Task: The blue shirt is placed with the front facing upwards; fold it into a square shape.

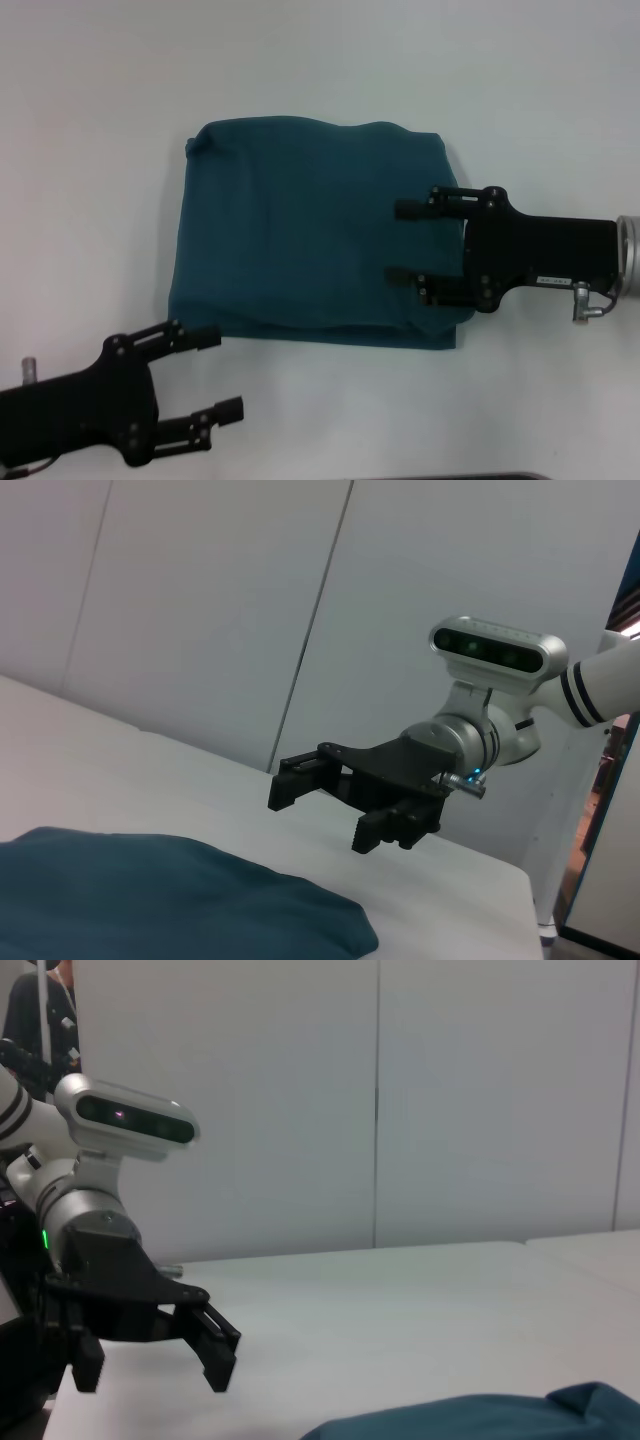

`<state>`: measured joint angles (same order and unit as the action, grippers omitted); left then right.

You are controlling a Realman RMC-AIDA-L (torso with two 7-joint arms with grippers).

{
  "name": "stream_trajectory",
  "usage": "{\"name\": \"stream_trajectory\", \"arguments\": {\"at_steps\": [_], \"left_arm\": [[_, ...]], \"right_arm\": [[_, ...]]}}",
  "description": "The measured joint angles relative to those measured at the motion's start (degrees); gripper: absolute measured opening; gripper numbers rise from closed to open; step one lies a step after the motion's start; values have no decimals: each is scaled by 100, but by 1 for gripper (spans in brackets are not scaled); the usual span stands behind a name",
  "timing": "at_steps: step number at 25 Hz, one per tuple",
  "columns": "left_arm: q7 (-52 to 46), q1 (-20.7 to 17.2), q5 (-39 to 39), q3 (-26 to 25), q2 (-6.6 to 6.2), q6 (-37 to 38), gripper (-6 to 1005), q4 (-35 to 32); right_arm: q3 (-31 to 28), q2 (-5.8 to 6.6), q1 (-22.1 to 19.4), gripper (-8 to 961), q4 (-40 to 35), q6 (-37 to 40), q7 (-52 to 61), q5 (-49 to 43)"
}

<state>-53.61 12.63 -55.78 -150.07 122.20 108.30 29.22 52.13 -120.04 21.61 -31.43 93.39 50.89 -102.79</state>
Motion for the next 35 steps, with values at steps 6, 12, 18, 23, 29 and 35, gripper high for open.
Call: {"name": "stream_trajectory", "arguments": {"at_steps": [6, 12, 18, 23, 29, 35], "left_arm": [[118, 237, -81, -72, 86, 47, 800, -20], [-718, 251, 72, -1, 23, 246, 797, 344], [-2112, 313, 227, 295, -53, 522, 793, 1551], [-1970, 412, 251, 539, -9, 401, 794, 1506], [-1690, 443, 220, 539, 67, 378, 794, 1410], [-1687, 544, 212, 528, 84, 316, 794, 1376]], "right_arm": [[50, -17, 161, 713, 158, 41, -192, 44], [346, 25, 197, 713, -45, 84, 436, -333], [429, 38, 157, 714, -1812, 539, 2367, -1269], [511, 5, 380, 714, -1603, 382, 2334, -1510], [537, 11, 398, 713, -1115, 249, 1701, -1199], [533, 6, 415, 714, -904, 248, 1397, -1182]]}}
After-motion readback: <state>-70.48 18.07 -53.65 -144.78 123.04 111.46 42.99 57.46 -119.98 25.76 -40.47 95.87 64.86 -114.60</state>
